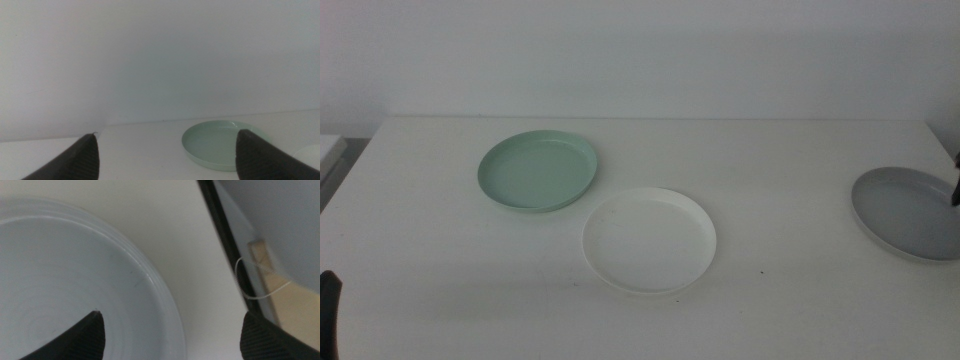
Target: Stack the three bowls on top of each other.
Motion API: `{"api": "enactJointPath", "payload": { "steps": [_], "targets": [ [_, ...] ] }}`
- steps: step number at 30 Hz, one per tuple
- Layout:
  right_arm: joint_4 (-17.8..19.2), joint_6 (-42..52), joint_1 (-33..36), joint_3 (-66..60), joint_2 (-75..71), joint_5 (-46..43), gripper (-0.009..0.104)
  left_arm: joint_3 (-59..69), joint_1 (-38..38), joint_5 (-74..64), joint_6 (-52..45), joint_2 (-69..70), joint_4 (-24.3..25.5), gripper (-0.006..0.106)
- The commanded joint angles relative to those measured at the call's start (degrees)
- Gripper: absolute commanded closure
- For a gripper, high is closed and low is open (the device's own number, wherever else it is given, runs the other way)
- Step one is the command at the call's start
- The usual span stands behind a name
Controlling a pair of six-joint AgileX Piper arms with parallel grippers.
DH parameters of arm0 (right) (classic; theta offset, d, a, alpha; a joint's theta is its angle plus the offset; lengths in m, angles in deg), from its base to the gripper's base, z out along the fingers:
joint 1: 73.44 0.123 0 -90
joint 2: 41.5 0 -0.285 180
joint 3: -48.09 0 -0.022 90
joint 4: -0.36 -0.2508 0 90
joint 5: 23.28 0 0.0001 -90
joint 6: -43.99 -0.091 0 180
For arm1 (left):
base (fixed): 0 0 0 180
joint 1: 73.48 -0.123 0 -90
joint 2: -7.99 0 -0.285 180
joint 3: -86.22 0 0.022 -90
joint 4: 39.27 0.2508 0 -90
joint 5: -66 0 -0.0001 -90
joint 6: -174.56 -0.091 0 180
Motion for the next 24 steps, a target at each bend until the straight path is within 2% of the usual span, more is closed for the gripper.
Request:
{"api": "enactJointPath", "payload": {
  "steps": [1, 3, 5, 7, 10, 11, 15, 18, 19, 24],
  "targets": [
    [-0.3, 0.8, -0.4, 0.0, 1.7, -0.7, 0.015, 0.0, -0.1, 0.6, 0.2, 0.2, -0.5, 0.007],
    [-0.6, 0.8, -0.4, 0.0, 2.9, -1.1, 0.022, 0.0, -0.1, 0.6, 0.2, 0.2, -0.5, 0.007],
    [-0.9, 0.8, -0.4, 0.0, 3.8, -1.8, 0.034, 0.0, -0.1, 0.6, 0.2, 0.2, -0.5, 0.007],
    [-1.2, 0.8, -0.4, 0.0, 4.4, -2.1, 0.054, 0.0, -0.1, 0.6, 0.2, 0.2, -0.5, 0.007],
    [-1.4, 0.8, -0.4, 0.1, 4.4, -2.1, 0.093, 0.0, -0.1, 0.6, 0.3, 0.2, -0.5, 0.007],
    [-1.4, 0.4, -0.4, 0.3, 4.0, -1.8, 0.097, 0.0, -0.1, 0.6, 0.3, 0.2, -0.5, 0.007],
    [-1.8, 0.2, 0.6, 0.3, -0.3, -0.6, 0.096, 0.0, -0.1, 0.6, 0.3, 0.2, -0.5, 0.007],
    [-2.4, -1.7, 4.2, 0.3, -6.4, -0.6, 0.096, 0.0, -0.1, 0.6, 0.3, 0.2, -0.5, 0.007],
    [-3.0, -1.7, 8.3, 0.3, -10.2, -0.6, 0.096, 0.0, -0.1, 0.6, 0.3, 0.2, -0.5, 0.007],
    [-3.5, -1.7, 20.3, 0.3, -14.0, -2.0, 0.096, 0.0, -0.1, 0.6, 0.3, 0.2, -0.5, 0.007]
  ]
}}
